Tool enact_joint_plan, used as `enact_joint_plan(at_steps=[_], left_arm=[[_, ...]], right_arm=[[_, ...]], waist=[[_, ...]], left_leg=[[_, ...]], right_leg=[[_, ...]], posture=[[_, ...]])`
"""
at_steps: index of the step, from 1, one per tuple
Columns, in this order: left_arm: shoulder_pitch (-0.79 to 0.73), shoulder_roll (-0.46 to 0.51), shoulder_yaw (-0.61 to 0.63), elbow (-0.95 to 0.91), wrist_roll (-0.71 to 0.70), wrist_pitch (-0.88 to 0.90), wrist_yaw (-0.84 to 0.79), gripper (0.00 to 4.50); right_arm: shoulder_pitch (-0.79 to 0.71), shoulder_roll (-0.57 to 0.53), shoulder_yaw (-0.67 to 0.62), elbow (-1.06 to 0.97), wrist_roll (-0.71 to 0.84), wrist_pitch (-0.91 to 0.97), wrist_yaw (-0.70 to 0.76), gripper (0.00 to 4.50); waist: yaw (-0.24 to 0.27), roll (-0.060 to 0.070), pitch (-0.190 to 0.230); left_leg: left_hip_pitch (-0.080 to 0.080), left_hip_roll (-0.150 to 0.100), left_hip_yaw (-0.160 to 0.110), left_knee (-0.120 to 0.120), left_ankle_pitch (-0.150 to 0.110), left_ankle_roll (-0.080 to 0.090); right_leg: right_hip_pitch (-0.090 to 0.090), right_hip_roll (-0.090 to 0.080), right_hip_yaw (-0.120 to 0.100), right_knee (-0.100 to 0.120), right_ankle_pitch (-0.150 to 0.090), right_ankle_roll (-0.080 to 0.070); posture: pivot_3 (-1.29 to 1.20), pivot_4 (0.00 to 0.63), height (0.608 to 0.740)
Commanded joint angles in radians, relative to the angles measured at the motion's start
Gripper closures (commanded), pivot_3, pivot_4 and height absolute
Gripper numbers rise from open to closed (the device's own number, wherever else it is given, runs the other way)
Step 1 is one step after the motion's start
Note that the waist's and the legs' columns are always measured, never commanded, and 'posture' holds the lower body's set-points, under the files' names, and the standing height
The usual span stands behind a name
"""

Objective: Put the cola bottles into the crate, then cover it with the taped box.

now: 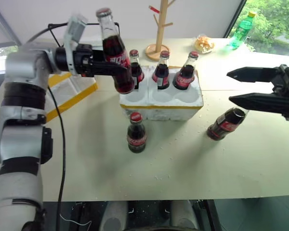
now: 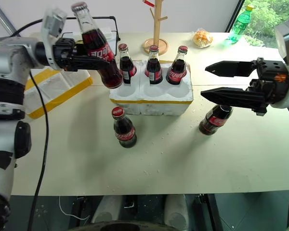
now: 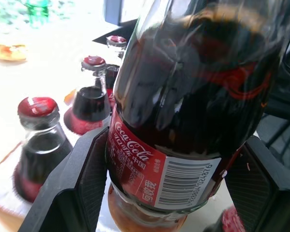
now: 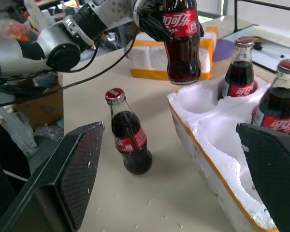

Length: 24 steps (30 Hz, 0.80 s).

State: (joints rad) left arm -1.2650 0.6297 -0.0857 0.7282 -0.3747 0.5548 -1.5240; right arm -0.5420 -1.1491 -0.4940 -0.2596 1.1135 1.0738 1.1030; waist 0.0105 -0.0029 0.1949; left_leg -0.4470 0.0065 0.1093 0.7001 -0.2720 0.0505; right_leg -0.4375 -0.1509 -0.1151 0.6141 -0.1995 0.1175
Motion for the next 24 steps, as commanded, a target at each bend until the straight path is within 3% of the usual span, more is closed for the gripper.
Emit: enact_joint_plan(at_steps=[1,10,21,24], left_arm=[[-0.044,-0.039,-0.001,0.061,0.043,-0.115,-0.010,1.66],[-0.053,-0.125,0.011,0.187,0.103,-0.215,0.006,1.66],[0.031,-0.154,0.004,0.189,0.162,-0.309,0.042,1.66],[0.050,-0.156,0.007,0.178,0.167,-0.304,0.048,0.18]], right_arm=[[0.029,0.004,-0.085,-0.051,0.055,0.012,-0.048,0.00],[0.124,0.020,-0.160,-0.106,0.138,0.022,-0.137,0.00],[0.128,0.033,-0.108,-0.093,0.136,-0.024,-0.179,0.00],[0.112,0.029,-0.086,-0.079,0.128,-0.039,-0.182,0.00]], waist=[[0.002,0.000,0.000],[0.004,-0.002,0.001],[0.002,-0.002,0.001],[0.004,-0.002,0.001]], left_leg=[[0.000,0.000,0.000,0.000,0.000,0.000],[-0.001,0.000,-0.001,0.000,0.000,0.000],[-0.001,0.000,-0.001,0.001,0.000,0.000],[-0.001,0.000,-0.001,0.001,0.000,0.000]], right_leg=[[0.000,0.000,0.000,0.000,0.000,0.000],[-0.001,0.000,0.000,0.000,0.000,0.000],[-0.001,-0.001,0.000,0.000,0.000,0.000],[-0.001,-0.001,0.000,0.000,0.000,0.000]], posture=[[0.00,0.150,0.740],[0.00,0.150,0.740],[0.00,0.150,0.740],[0.00,0.150,0.740]])
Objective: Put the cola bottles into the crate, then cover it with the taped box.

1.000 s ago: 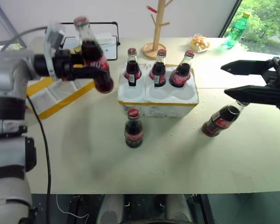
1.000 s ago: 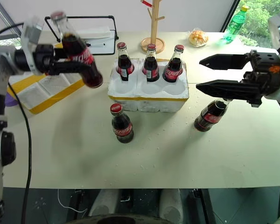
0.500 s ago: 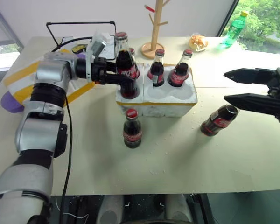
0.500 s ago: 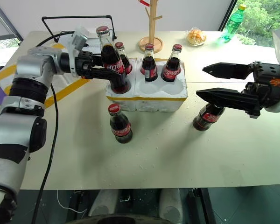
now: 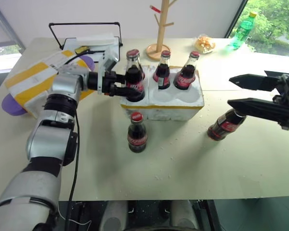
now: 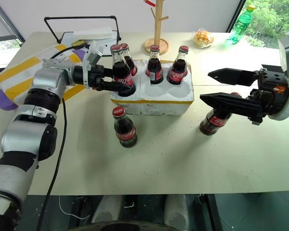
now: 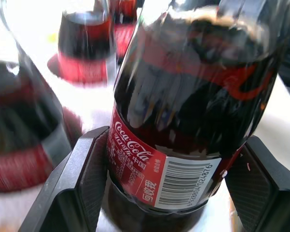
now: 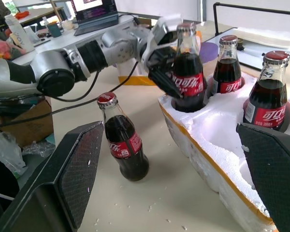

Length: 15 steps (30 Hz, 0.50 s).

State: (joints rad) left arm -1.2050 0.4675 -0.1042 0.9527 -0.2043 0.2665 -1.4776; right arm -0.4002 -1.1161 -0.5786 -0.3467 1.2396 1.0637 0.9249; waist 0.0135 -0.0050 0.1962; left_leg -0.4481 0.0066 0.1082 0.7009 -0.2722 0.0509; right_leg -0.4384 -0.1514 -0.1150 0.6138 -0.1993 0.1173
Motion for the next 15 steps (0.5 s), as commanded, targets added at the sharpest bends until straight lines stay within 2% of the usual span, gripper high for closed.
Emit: enact_joint_plan(at_steps=[1,9,11,15], left_arm=[[-0.006,0.007,0.025,-0.051,-0.004,-0.014,0.002,0.05],[0.026,0.040,0.060,-0.140,-0.031,0.034,0.024,0.05],[0.034,0.070,0.076,-0.196,-0.049,0.072,0.015,0.05],[0.088,0.196,0.121,-0.392,-0.106,0.184,-0.015,0.05]], right_arm=[[-0.034,-0.005,0.003,0.010,0.002,-0.031,-0.006,0.00],[-0.089,-0.013,0.068,0.061,-0.043,-0.064,0.018,0.00],[-0.099,-0.017,0.086,0.074,-0.066,-0.078,0.036,0.00],[-0.131,-0.030,0.132,0.102,-0.111,-0.105,0.090,0.00]], waist=[[0.001,0.000,0.000],[0.000,0.000,0.000],[-0.002,0.000,0.000],[-0.007,0.000,0.000]], left_leg=[[0.000,0.000,0.000,0.000,0.000,0.000],[0.001,0.000,0.000,0.000,0.000,0.000],[0.001,0.000,0.000,0.000,0.000,0.000],[0.001,0.001,0.000,0.000,0.000,0.000]], right_leg=[[0.000,0.000,0.000,0.000,0.000,0.000],[0.001,0.000,0.000,0.000,0.000,0.000],[0.001,0.000,0.000,0.000,0.000,0.000],[0.000,0.000,0.000,0.000,0.000,0.000]], posture=[[0.00,0.150,0.740],[0.00,0.150,0.740],[0.00,0.150,0.740],[0.00,0.150,0.740]])
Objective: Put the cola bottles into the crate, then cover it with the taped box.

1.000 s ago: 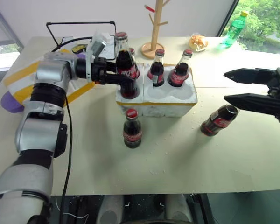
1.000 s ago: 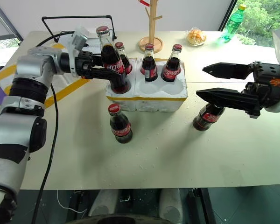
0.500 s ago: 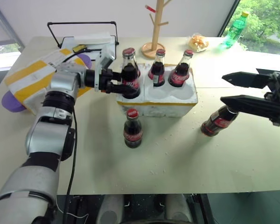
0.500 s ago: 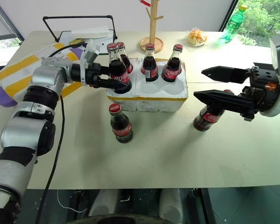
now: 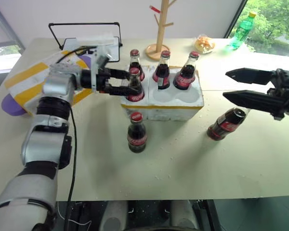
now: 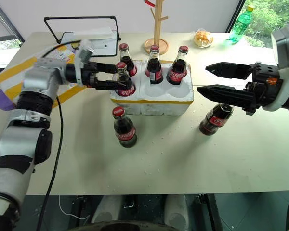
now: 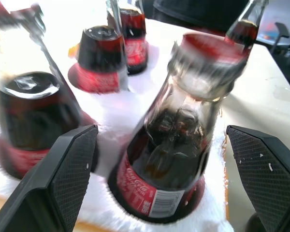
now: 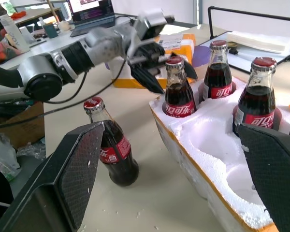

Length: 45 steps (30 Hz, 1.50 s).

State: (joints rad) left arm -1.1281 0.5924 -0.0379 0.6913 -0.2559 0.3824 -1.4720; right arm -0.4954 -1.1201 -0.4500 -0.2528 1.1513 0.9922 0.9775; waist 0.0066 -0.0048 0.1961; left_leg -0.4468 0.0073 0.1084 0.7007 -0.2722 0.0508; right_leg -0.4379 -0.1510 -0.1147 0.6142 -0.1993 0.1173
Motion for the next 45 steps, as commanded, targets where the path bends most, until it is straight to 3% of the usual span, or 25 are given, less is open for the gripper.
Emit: enact_joint_plan(at_steps=[1,7,12,17,23,34,45], left_arm=[[0.025,0.102,0.067,-0.175,-0.072,0.104,-0.026,0.05],[0.178,0.320,0.142,-0.506,-0.239,0.347,-0.098,0.05],[0.357,0.437,0.204,-0.740,-0.348,0.444,-0.094,0.05],[0.422,0.449,0.224,-0.805,-0.401,0.462,-0.041,0.05],[0.420,0.448,0.211,-0.802,-0.445,0.484,0.000,0.05],[0.404,0.487,0.178,-0.791,-0.459,0.483,-0.019,0.05],[0.427,0.518,0.140,-0.805,-0.435,0.425,-0.042,0.05]], right_arm=[[-0.044,-0.027,0.013,0.013,-0.031,-0.038,0.048,0.00],[-0.136,0.002,0.106,-0.001,-0.055,-0.045,0.065,0.00],[-0.189,0.065,0.218,-0.090,-0.031,0.004,0.022,0.00],[-0.196,0.150,0.313,-0.143,-0.058,0.013,-0.028,0.00],[-0.108,0.257,0.486,-0.184,-0.264,-0.109,-0.057,0.00],[0.004,0.413,0.575,-0.151,-0.404,-0.233,-0.023,0.00],[-0.014,0.536,0.694,-0.031,-0.557,-0.349,0.031,0.00]], waist=[[-0.002,0.000,0.000],[-0.002,0.000,0.000],[0.004,0.000,0.000],[0.007,0.000,0.000],[0.005,0.000,-0.001],[0.003,-0.001,-0.001],[0.003,-0.001,-0.001]], left_leg=[[0.000,0.000,0.000,0.000,0.000,0.000],[0.001,0.000,0.000,0.000,0.000,0.000],[0.002,0.000,-0.001,0.000,0.000,0.000],[0.003,0.000,-0.002,0.000,0.000,-0.001],[0.003,0.000,-0.001,0.000,0.000,-0.001],[0.004,0.000,-0.001,0.000,0.001,-0.002],[0.004,0.000,-0.001,-0.001,0.001,-0.002]], right_leg=[[0.000,0.000,0.000,0.000,0.000,0.000],[0.001,0.000,0.000,0.000,0.000,0.000],[0.003,0.000,0.000,-0.001,0.000,0.000],[0.003,0.000,0.000,0.000,0.000,0.000],[0.003,0.001,0.000,0.000,0.000,0.000],[0.004,0.002,0.000,0.000,-0.001,0.000],[0.004,0.002,0.000,0.000,-0.001,0.000]], posture=[[0.00,0.150,0.740],[0.00,0.150,0.740],[0.00,0.150,0.740],[0.00,0.150,0.740],[0.00,0.150,0.740],[0.00,0.150,0.740],[0.00,0.150,0.740]])
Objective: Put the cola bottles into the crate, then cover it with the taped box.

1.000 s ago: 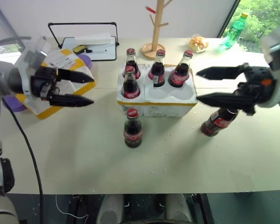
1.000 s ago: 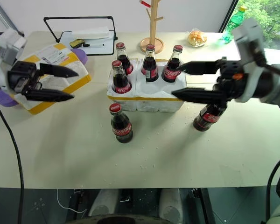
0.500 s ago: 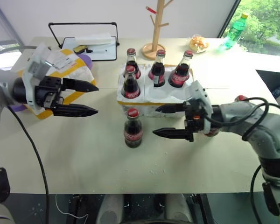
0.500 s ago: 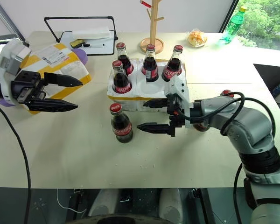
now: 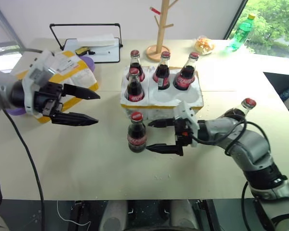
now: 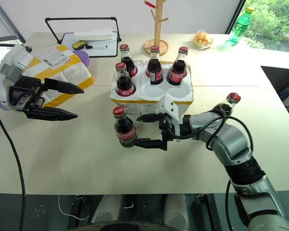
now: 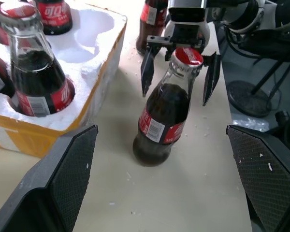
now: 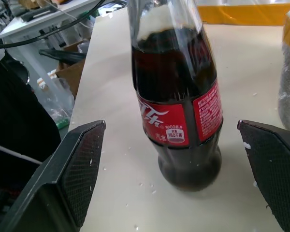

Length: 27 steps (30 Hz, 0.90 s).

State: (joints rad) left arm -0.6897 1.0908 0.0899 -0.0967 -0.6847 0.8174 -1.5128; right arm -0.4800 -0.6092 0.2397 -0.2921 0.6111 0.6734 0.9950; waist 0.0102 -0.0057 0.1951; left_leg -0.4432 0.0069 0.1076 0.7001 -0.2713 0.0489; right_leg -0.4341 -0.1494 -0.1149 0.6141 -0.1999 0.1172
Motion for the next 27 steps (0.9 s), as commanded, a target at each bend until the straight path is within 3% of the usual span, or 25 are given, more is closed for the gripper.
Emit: enact_joint_plan(at_steps=[1,14,17,20,27], left_arm=[[-0.011,0.020,0.013,-0.017,-0.007,-0.009,0.001,0.05],[0.021,0.020,0.034,-0.022,-0.011,-0.018,0.021,0.05],[0.021,0.018,0.035,-0.017,-0.009,-0.023,0.025,0.00],[0.012,0.013,0.028,-0.003,-0.004,-0.031,0.028,0.00],[0.004,-0.014,0.006,0.032,0.013,-0.071,0.032,0.00]], right_arm=[[-0.033,0.037,0.010,0.015,-0.023,-0.033,0.016,0.00],[-0.078,0.199,0.033,0.084,-0.044,-0.002,-0.013,0.00],[-0.079,0.226,0.029,0.085,-0.037,0.016,-0.023,0.77],[-0.078,0.226,0.011,0.070,-0.006,0.047,-0.009,1.98],[-0.155,0.177,-0.154,-0.016,0.168,0.210,-0.046,2.03]], waist=[[0.000,0.000,0.000],[-0.001,0.000,0.000],[-0.002,0.000,0.000],[-0.004,0.000,0.000],[-0.003,0.000,0.000]], left_leg=[[0.000,0.000,0.000,0.000,0.000,0.000],[0.000,0.000,0.000,0.000,0.000,0.000],[0.000,0.000,0.000,0.000,0.000,-0.001],[0.000,0.000,0.000,-0.001,0.000,-0.001],[0.000,0.000,0.000,-0.001,0.000,-0.001]], right_leg=[[0.000,0.000,0.000,0.000,0.000,0.000],[0.000,0.000,0.000,0.000,0.000,0.000],[0.000,0.000,0.000,0.000,0.000,0.000],[0.000,0.000,0.000,0.000,0.000,0.000],[0.000,0.001,0.000,0.001,0.000,0.000]], posture=[[0.00,0.150,0.740],[0.00,0.150,0.740],[0.00,0.150,0.740],[0.00,0.150,0.740],[0.00,0.150,0.740]])
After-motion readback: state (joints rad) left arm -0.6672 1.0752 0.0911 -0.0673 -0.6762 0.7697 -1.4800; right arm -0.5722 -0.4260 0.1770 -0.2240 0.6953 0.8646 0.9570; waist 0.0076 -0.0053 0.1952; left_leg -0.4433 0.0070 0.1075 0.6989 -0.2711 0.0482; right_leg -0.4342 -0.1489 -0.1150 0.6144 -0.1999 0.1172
